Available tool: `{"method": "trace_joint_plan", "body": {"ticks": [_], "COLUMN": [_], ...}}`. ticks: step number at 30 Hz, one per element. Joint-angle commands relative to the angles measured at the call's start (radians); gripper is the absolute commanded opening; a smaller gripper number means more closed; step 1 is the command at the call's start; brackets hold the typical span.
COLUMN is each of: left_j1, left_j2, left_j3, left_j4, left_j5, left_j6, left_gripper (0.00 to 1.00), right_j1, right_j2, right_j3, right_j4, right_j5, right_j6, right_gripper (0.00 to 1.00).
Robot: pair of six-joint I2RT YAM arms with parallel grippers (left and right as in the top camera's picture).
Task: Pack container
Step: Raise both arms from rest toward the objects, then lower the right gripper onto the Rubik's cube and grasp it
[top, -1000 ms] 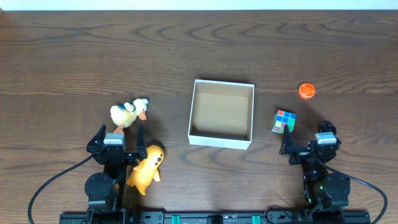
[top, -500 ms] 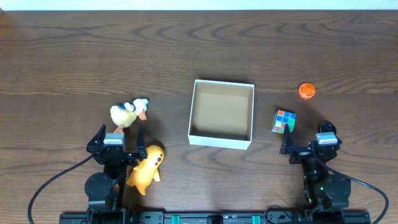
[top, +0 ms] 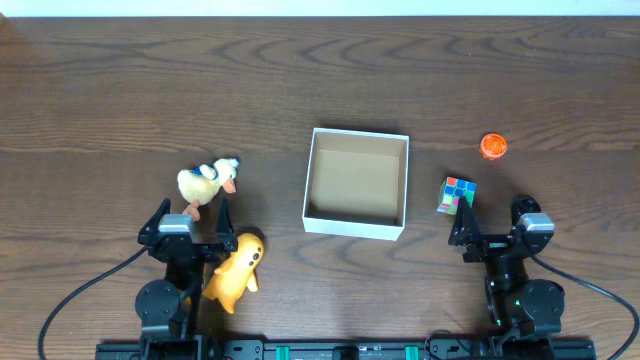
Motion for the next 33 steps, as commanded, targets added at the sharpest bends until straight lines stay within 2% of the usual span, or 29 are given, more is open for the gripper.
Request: {"method": "trace_joint_plan", "body": {"ticks": [1,6,9,11,14,19,22,26,30,33], "left_j1": [0.005,0.005,0.005,0.005,0.005,0.005,0.005,0.005,0.005,0.005], "left_j2": [0.066,0.341,0.576,0.711,0.924,1.148,1.209,1.23,1.227,1.226], "left_j3": [0.095,0.34,0.547,0.674,0.874,1.071,1.091,1.091,1.091,1.091], "left_j4": [0.027,0.004,-0.108,-0.22,-0.442,-0.718,-0.758,-0.785,-0.786,-0.786], "left_j5": [-0.016,-0.032,-0.031,-0.031,-0.031,-0.031,-0.031,-0.031,-0.031,-0.031], "left_j6": [-0.079,0.027,0.032,0.032,0.029,0.028,0.028,0.029,0.029,0.029], "left_gripper": [0.98,0.98,0.98,0.98,0.98,0.98,0.98,0.98,0.98,0.98], "right_j1": [-0.014,-0.04,-0.042,-0.041,-0.041,-0.041,-0.041,-0.041,-0.04,-0.039], "right_j2": [0.043,0.243,0.437,0.568,0.797,1.136,1.282,1.404,1.5,1.549], "right_j3": [0.069,0.269,0.454,0.588,0.83,1.148,1.229,1.237,1.237,1.237], "right_j4": [-0.001,-0.071,-0.194,-0.323,-0.62,-1.003,-1.033,-0.999,-0.993,-0.99], "right_j5": [0.001,-0.002,-0.034,-0.05,-0.045,-0.013,-0.049,-0.12,-0.035,0.003], "right_j6": [0.074,0.031,-0.011,-0.035,-0.046,-0.145,-0.162,-0.153,-0.014,0.014], "right_gripper": [0.99,0.99,0.99,0.99,0.99,0.99,0.99,0.99,0.99,0.99]}}
